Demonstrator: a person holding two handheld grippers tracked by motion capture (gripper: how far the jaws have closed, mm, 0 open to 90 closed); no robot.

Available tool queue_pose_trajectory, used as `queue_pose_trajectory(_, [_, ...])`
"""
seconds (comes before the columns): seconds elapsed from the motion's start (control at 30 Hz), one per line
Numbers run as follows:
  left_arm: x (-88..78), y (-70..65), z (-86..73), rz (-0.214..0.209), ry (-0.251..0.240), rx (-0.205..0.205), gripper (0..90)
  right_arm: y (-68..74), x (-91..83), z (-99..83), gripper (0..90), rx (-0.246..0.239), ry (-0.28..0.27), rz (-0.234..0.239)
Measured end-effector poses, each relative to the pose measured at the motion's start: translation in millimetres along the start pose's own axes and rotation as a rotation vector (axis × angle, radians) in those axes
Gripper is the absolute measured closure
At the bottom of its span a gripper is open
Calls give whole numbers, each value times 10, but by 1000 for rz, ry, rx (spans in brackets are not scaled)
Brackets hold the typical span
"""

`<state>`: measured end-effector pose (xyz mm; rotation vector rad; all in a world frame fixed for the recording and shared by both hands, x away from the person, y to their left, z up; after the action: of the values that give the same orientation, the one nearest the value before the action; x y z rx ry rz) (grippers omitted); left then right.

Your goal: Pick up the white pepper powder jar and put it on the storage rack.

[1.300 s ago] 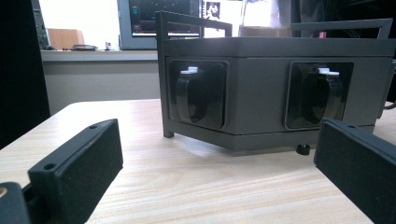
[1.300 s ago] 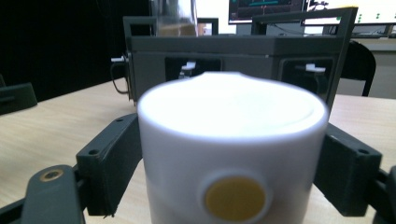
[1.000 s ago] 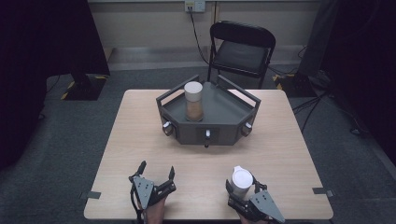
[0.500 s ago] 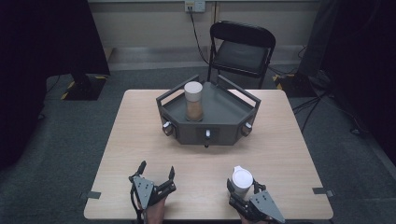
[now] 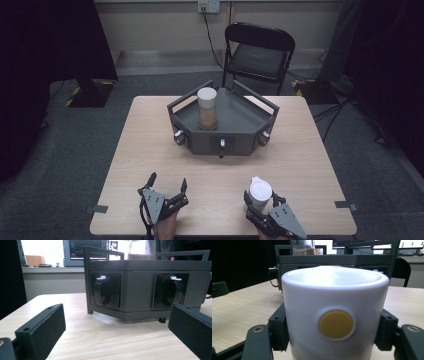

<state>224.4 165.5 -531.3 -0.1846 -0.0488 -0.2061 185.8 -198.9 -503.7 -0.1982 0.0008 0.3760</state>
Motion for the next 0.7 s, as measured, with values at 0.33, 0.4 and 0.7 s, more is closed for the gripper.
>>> queue_pose_trajectory(0.33, [0,0,0,-1,0,-1,5,-14,14,68,297,3,1,6])
queue_pose_trajectory(0.4, [0,0,0,-1,0,0,5,-18,16,92,297,-5,1,4])
queue_pose_trajectory(0.7, [0,0,0,-1,0,-1,5,-53,43,214,297,-37,7,6])
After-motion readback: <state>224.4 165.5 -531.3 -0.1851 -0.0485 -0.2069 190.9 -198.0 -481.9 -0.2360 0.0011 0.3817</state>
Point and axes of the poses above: each handheld gripper's, and its own axes: x roughly forward along the jaws, z roughly out of its top, y roughly to its left, the point moved 7 cm from there along x, roughly forward along the jaws, and after that the axes turned 10 degrees about -x, right-handed, at the moved point
